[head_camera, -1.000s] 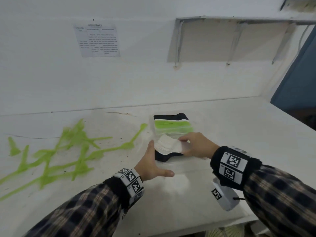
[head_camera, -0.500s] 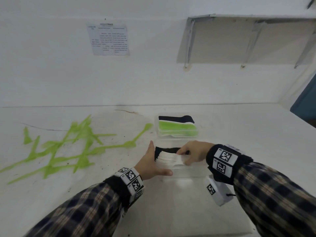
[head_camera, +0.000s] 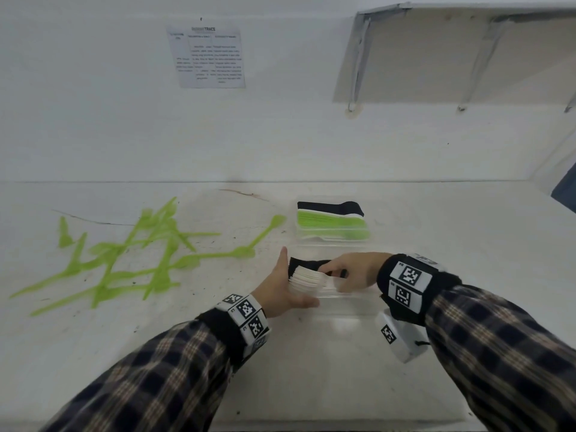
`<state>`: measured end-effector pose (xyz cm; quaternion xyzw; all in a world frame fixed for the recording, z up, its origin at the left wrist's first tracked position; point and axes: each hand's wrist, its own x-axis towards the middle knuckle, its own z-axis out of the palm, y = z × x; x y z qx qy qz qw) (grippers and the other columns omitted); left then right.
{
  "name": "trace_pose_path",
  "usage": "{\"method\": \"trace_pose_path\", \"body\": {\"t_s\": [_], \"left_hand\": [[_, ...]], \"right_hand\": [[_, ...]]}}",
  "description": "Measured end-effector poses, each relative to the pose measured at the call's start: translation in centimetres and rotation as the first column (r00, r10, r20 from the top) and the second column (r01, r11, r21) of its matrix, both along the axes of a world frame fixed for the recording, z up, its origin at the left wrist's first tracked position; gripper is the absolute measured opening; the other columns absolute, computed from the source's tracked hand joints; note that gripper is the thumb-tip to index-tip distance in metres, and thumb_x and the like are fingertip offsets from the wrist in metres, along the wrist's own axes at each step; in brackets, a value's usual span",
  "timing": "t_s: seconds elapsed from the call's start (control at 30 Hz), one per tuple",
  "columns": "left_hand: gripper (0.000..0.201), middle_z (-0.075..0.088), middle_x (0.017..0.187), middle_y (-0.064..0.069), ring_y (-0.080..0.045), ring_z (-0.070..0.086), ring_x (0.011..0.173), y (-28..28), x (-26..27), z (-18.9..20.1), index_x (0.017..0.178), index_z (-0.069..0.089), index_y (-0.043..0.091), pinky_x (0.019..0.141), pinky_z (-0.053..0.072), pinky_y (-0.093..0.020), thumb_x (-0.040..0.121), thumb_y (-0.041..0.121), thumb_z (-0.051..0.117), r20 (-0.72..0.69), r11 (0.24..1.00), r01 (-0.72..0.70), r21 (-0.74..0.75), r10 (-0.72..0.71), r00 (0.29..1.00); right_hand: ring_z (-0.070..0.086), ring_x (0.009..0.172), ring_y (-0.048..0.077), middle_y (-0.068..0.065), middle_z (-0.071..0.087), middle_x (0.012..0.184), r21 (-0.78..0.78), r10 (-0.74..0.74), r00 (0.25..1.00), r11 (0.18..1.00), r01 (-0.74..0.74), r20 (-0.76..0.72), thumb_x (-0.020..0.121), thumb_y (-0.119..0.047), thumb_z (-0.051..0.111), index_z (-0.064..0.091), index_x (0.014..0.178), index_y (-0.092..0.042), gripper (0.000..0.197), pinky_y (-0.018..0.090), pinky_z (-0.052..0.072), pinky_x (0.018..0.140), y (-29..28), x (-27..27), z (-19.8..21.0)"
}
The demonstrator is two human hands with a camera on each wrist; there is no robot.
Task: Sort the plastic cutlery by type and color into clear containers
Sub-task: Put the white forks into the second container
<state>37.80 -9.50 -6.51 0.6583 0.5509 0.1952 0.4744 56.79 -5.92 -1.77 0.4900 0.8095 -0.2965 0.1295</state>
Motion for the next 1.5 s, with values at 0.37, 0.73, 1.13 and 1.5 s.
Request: {"method": "trace_pose_path", "body": {"t_s": [0.37,0.73,1.13,1.5], "left_hand": [[0.123,0.017,0.155,0.000,0.006,0.018,0.118,0.0,0.0,0.1,0.146,-0.024,0.010,0.087,0.017,0.001,0.076,0.015,0.078,0.045,1.000,0.000,-0.017,0.001,0.999],[0.122,0.009,0.157,0.002,-0.009,0.015,0.142,0.0,0.1,0.0,0.146,-0.023,0.011,0.094,0.017,-0.005,0.077,0.020,0.077,-0.007,1.000,-0.027,-0.012,0.027,1.000],[0.123,-0.003,0.159,-0.003,-0.015,0.007,0.146,-0.2,0.1,0.3,0.147,-0.022,0.014,0.111,0.013,-0.021,0.076,0.032,0.077,-0.089,1.000,-0.015,0.008,0.016,0.996],[0.122,0.027,0.151,0.001,0.002,0.026,0.118,-0.2,0.1,0.2,0.146,-0.023,0.010,0.084,0.022,0.001,0.077,0.016,0.077,0.022,1.000,-0.015,-0.013,0.015,1.000]], "right_hand": [[0.051,0.118,0.021,0.000,0.058,0.126,-0.167,0.055,0.989,0.985,-0.032,0.136,0.084,-0.004,0.051,0.046,0.133,-0.029,0.056,0.035,0.039,0.100,0.7,-0.8,0.8],[0.053,0.088,0.010,-0.007,0.058,0.108,-0.047,0.001,1.000,0.999,-0.002,-0.009,0.085,-0.010,0.059,0.050,0.130,-0.025,0.048,0.011,0.045,0.070,0.8,0.0,0.7],[0.050,0.088,0.012,-0.003,0.050,0.105,0.047,-0.233,0.926,0.965,0.258,-0.297,0.084,-0.009,0.059,0.047,0.122,-0.016,0.040,0.018,0.040,0.078,0.7,2.0,2.1],[0.052,0.090,0.010,-0.008,0.051,0.109,-0.065,-0.035,0.997,0.997,0.030,-0.065,0.085,-0.006,0.055,0.046,0.132,-0.025,0.052,0.011,0.039,0.069,0.4,1.2,-0.1]]}}
